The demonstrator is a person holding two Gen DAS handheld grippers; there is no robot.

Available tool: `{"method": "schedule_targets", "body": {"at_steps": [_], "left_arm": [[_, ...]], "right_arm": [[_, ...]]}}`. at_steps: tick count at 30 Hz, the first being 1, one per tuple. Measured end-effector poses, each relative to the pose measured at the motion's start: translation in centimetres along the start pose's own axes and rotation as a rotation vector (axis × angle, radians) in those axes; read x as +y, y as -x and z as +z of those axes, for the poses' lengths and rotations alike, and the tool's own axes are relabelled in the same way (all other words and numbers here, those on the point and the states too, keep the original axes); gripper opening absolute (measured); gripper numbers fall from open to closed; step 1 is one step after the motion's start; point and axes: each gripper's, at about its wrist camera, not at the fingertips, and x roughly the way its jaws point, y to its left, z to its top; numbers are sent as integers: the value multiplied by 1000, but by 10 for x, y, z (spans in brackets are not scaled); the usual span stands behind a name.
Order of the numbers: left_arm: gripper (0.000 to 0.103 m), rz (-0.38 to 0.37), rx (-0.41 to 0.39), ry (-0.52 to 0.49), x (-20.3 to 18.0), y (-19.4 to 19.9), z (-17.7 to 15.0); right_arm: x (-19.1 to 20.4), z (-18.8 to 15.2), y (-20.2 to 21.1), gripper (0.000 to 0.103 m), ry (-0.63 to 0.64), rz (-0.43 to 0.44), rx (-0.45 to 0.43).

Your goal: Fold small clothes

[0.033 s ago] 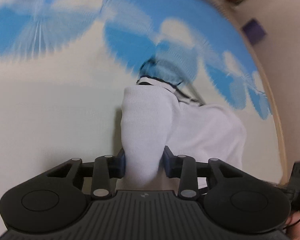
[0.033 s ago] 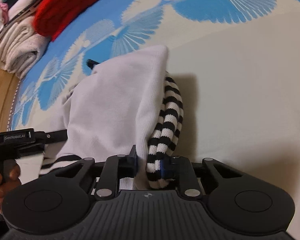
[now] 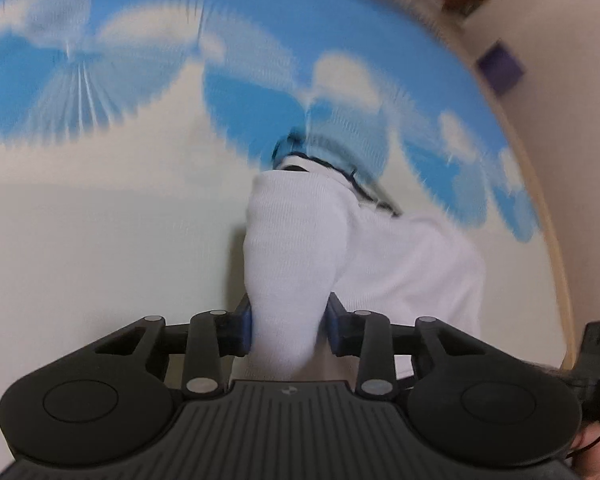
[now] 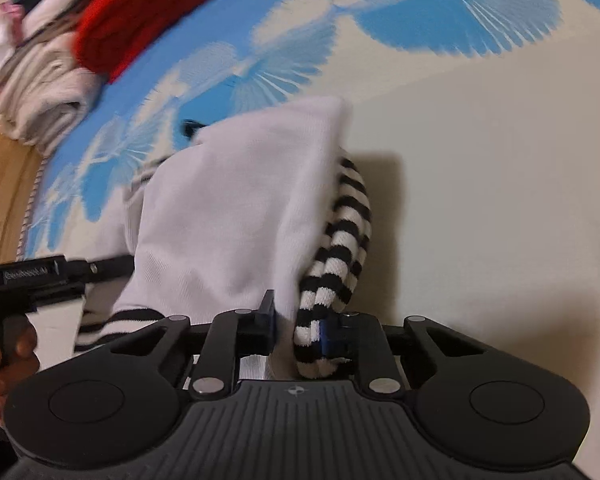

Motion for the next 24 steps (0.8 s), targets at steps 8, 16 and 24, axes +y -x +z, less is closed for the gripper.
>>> {"method": "schedule_targets", "body": {"at_steps": [8,16,24], "left_arm": [[56,114,-306,-27,40,70,56],[67,122,-61,-30,72,47,48],[65,97,6,-84,75,45,20]], "right_arm": [[58,42,-7,12,25,176,-186],[85,68,-60,13,60,-100,-208],[106,49,-25,38,78,-44,-278]]}}
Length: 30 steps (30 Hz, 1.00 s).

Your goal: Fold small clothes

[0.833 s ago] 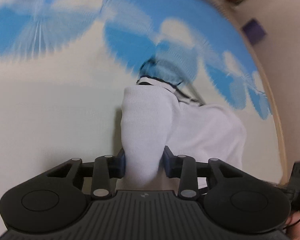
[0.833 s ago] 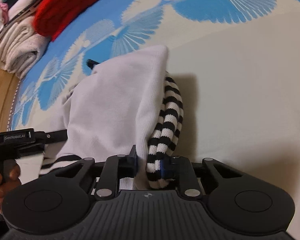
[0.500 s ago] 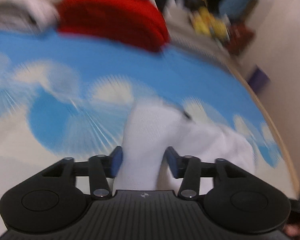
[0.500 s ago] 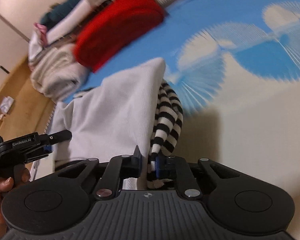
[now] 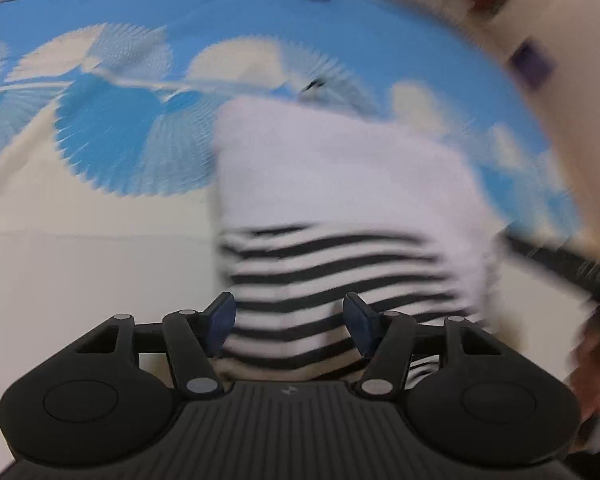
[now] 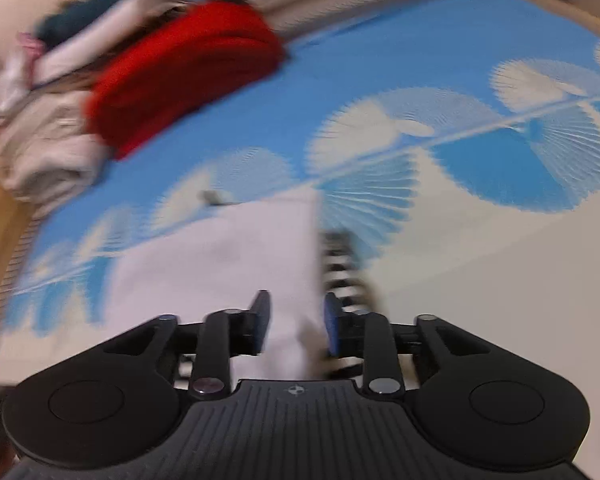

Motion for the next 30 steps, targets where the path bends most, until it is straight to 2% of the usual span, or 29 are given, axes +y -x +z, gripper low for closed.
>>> {"method": "schedule_targets", "body": {"at_steps": [1,2,3,4,5,6,8,10,11,13,15,18,22,25,28,30], "left_arm": [[66,22,48,-37,-1,-11,-5],[77,80,112,-65,0,-25,-13],[86,132,145,-74,2,-34,-21],[85,138,139,-73,1,-32,-24],[83,132,121,-75,-4,-24,-23],[81,145,90,-91,-10,-13,-23],[82,198,-47,-184,-30,22,-27],[89,239,-204,-291,-48,59,-37],[92,256,-255,-308,-54,73,-40],[94,273,-332,-294,-64,104,-49],[96,263,-398,-289,-74,133,-66],[96,253,-484,-308,-88,168,-107],[96,214,-506,-210,-99,184,-168],[96,260,-489,-123,-103,174,-214],[96,265,-378,-82,-103,160,-230],[96,258,-380,-66,-105,167,-235]], "right_arm": [[3,-5,-1,39,21,55,38],[5,-12,-9,39,62,76,102],[5,-21,-20,38,119,22,167],[1,-35,-35,42,204,-119,253],[-6,-43,-42,42,239,-206,298],[-12,-45,-38,42,223,-219,298],[-5,-37,-10,42,183,-242,201],[14,-31,30,43,236,-239,57],[26,-31,54,45,276,-226,-27],[39,-38,97,57,305,-197,-147],[46,-51,137,65,291,-156,-242],[46,-80,184,69,276,-134,-348],[43,-133,226,76,275,-140,-423],[36,-168,227,76,277,-172,-408],[38,-179,229,78,265,-180,-399],[38,-184,227,79,282,-208,-390]]}}
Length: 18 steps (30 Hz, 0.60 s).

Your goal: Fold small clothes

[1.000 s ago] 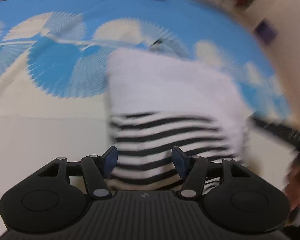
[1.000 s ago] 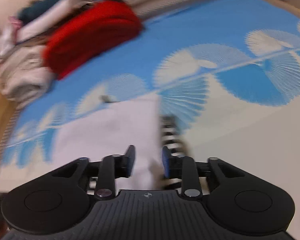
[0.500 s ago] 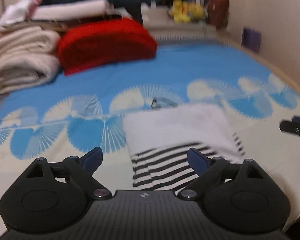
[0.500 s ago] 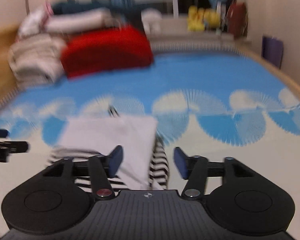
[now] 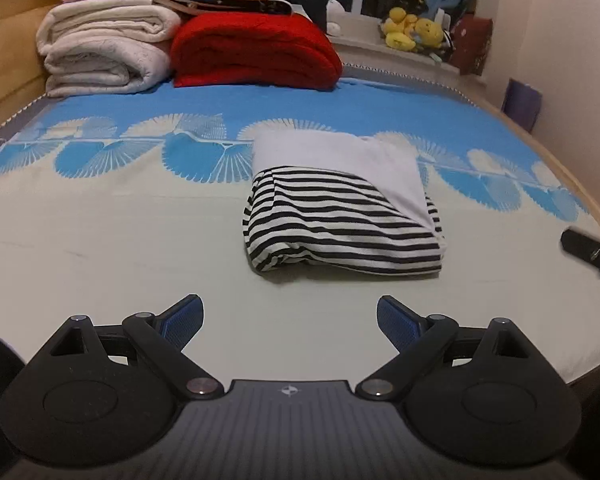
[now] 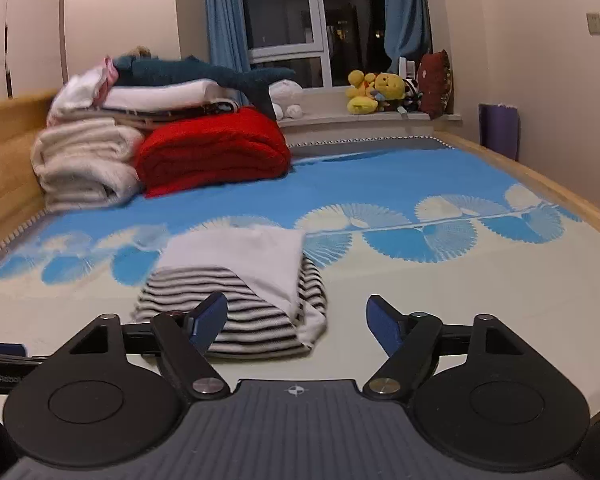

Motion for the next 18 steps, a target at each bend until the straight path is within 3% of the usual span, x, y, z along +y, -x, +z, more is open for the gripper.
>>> {"method": "schedule_targets", "body": {"at_steps": [4,10,18], "left_arm": [[96,22,-42,-16,4,7,0],[96,35,15,11,11,-12,-5],[96,39,-14,-17,-2,-21,-6]], "right_arm": [[-1,-5,-4,79,-26,-8,25],[7,-9,-4,79,-18,-3,20],[16,-10,-12,80,16,13,22]]}}
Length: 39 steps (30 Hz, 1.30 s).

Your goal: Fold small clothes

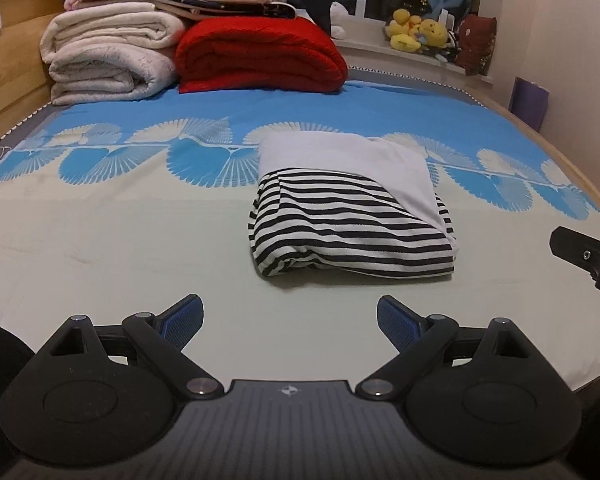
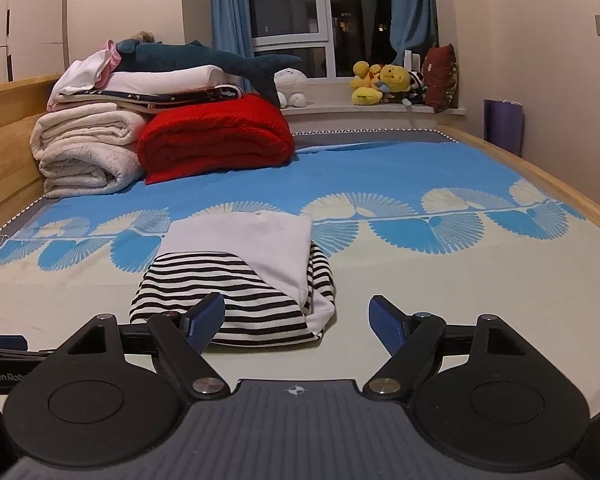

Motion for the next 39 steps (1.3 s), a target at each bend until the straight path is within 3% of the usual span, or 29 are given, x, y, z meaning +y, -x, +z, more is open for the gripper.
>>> {"method": "schedule_targets", "body": {"at_steps": [12,39], "left_arm": [[96,-20,-21,-47,-15,-9,-1],[96,-18,8,-1,-4,-16,-3]], "right_arm": [[-1,-1,-1,81,1,6,1],[-2,2,1,81,0,38,-7]]}}
